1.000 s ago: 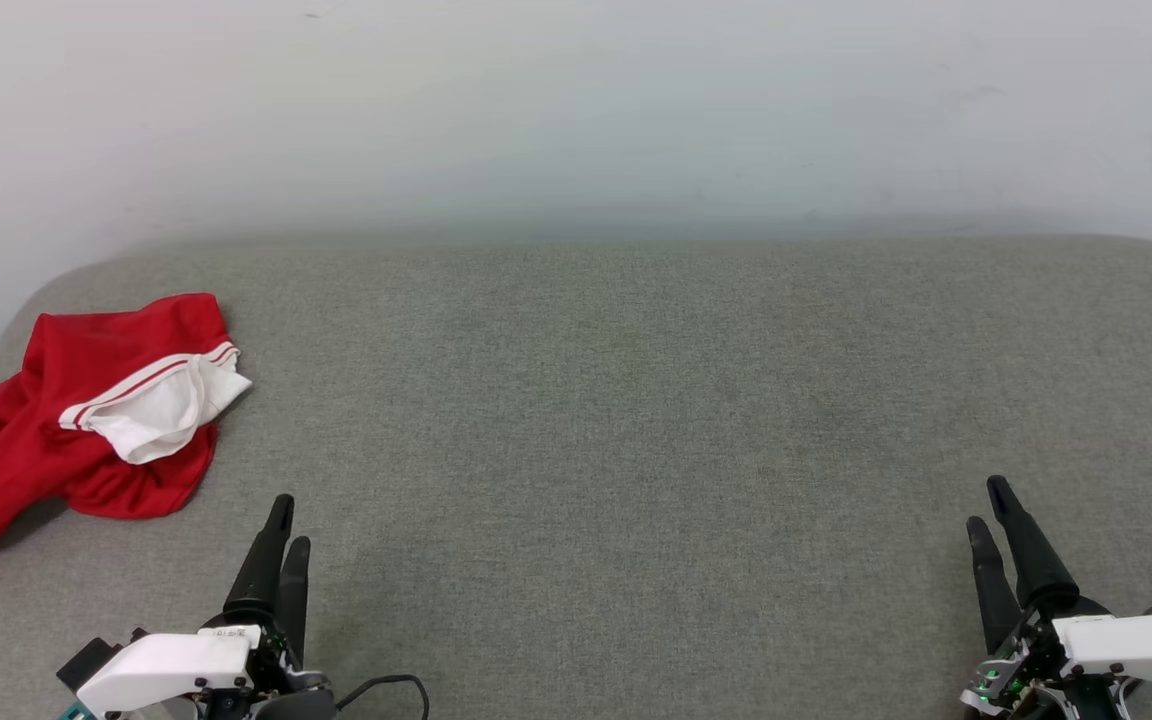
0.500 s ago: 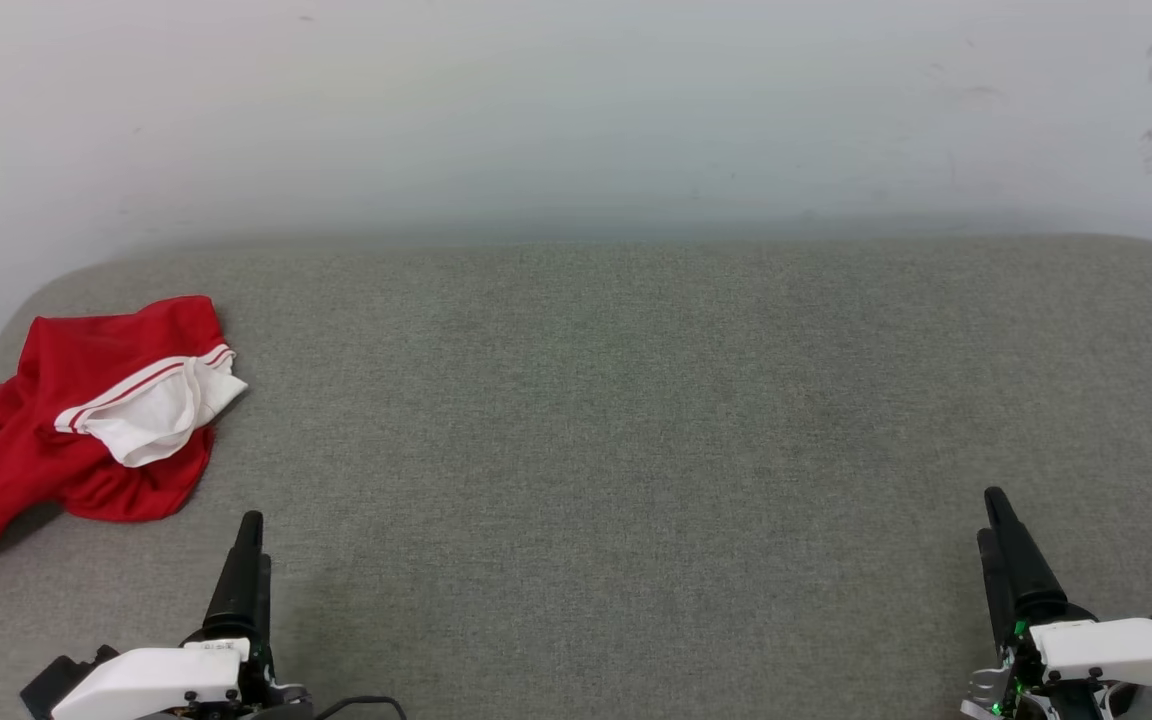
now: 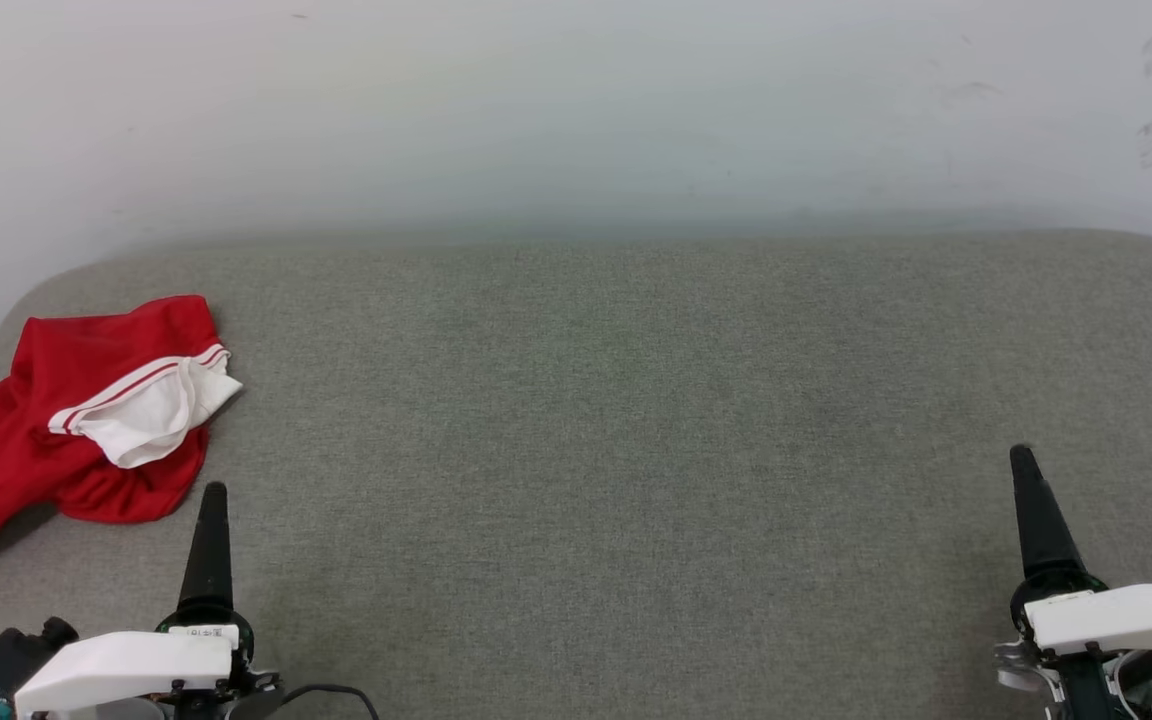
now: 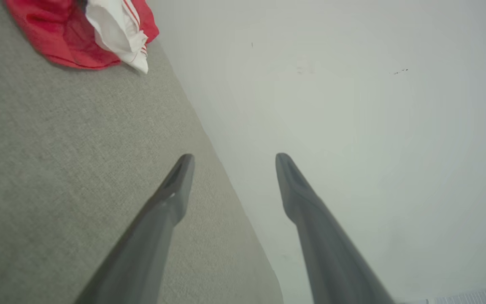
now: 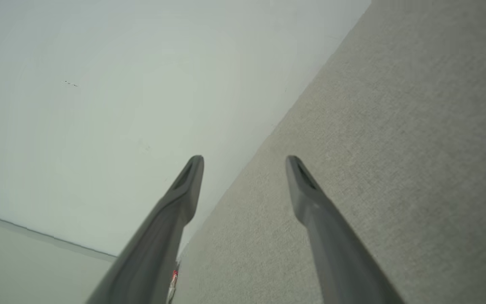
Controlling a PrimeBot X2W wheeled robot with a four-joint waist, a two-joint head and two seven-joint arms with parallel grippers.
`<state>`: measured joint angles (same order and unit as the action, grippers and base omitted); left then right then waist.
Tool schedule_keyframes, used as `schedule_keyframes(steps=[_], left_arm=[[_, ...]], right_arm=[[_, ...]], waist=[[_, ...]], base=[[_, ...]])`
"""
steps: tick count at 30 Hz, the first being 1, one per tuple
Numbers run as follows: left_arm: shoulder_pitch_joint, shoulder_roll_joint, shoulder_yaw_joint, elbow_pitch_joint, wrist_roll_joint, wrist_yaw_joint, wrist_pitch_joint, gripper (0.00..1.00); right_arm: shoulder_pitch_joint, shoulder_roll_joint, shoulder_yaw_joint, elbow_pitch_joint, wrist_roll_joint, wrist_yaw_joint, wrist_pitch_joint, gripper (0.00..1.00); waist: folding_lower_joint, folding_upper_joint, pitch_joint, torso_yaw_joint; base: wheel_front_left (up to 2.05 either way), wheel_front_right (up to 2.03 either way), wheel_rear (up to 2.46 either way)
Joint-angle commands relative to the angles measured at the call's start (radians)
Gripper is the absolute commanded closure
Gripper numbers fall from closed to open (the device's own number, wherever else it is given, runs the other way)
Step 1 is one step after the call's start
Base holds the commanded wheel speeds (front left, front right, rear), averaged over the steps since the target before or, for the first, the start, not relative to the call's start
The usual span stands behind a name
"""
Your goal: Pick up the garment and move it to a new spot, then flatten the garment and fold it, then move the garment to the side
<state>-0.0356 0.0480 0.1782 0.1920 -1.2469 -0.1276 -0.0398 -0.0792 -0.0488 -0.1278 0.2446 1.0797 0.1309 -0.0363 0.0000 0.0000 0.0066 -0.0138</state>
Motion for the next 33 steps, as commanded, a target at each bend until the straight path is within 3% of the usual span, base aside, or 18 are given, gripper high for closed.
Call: schedule_keyframes(steps=[1, 20, 33], left_arm=[[-0.004, 0.002, 0.004, -0.045, 0.059, -0.002, -0.013, 0.0], [0.029, 0.002, -0.102, -0.244, 0.531, 0.017, -0.072, 0.0], [0.046, 0.007, -0.214, -0.283, 0.769, 0.055, -0.108, 0.0]], right_arm=[[-0.024, -0.003, -0.001, -0.045, -0.088, 0.0, -0.015, 0.0], [0.008, -0.002, 0.094, -0.191, -0.578, 0.0, -0.074, 0.0], [0.012, -0.002, 0.115, -0.197, -0.797, 0.0, -0.111, 0.0]], waist=[[0.0, 0.0, 0.001, -0.001], [0.0, 0.0, 0.011, -0.007], [0.0, 0.0, 0.015, -0.01]], base=[[0.0, 0.0, 0.0], [0.0, 0.0, 0.0], [0.0, 0.0, 0.0]])
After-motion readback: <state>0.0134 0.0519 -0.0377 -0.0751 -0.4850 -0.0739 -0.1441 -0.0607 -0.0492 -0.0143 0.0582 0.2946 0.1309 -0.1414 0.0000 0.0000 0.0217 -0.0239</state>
